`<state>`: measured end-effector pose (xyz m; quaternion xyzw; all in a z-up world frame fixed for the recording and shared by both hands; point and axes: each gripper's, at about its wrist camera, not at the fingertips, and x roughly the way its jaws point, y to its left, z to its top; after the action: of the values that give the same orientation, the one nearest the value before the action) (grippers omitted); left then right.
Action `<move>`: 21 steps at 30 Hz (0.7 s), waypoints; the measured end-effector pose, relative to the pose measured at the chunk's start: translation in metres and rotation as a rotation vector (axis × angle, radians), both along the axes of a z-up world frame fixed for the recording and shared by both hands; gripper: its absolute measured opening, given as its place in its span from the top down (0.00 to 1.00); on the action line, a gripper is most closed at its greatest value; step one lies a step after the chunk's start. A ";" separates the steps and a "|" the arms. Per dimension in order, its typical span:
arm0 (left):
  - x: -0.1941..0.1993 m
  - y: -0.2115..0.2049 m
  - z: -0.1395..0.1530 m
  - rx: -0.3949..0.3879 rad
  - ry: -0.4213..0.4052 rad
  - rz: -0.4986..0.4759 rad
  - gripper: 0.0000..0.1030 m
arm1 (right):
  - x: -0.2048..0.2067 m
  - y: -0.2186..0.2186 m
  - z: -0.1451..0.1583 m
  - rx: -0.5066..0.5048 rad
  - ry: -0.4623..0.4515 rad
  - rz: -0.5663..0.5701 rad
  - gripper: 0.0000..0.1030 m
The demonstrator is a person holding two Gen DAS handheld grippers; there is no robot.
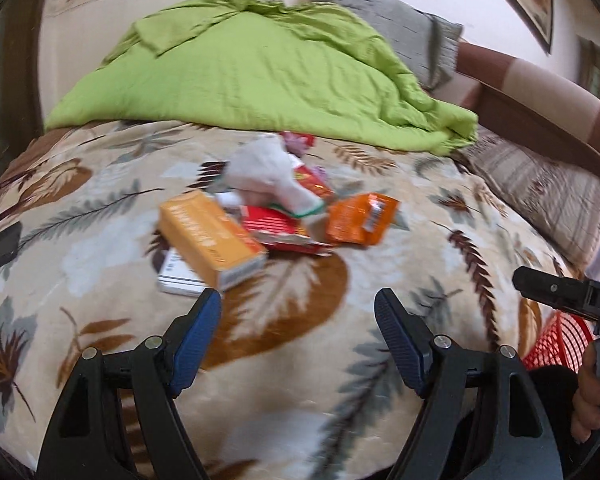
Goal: Collect trash
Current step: 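Grasp the orange snack bag with the right tool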
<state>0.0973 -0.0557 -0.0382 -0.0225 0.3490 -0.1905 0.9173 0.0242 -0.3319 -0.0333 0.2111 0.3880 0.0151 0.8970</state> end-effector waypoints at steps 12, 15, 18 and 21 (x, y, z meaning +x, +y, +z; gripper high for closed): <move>0.030 0.053 -0.006 -0.126 0.066 0.197 0.24 | 0.129 0.049 -0.007 0.055 0.012 0.034 0.22; 0.035 0.062 -0.007 -0.139 0.071 0.230 0.24 | 0.162 0.061 -0.027 0.030 0.084 -0.002 0.22; 0.044 0.065 -0.007 -0.145 0.072 0.251 0.24 | 0.182 0.066 -0.046 0.043 0.126 -0.010 0.23; 0.056 0.060 -0.007 -0.142 0.083 0.251 0.24 | 0.190 0.070 -0.055 0.058 0.143 0.023 0.34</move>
<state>0.1537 0.0045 -0.0452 -0.1385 0.3667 -0.0977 0.9148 0.2146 -0.2622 -0.0879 0.2332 0.4527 0.0215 0.8603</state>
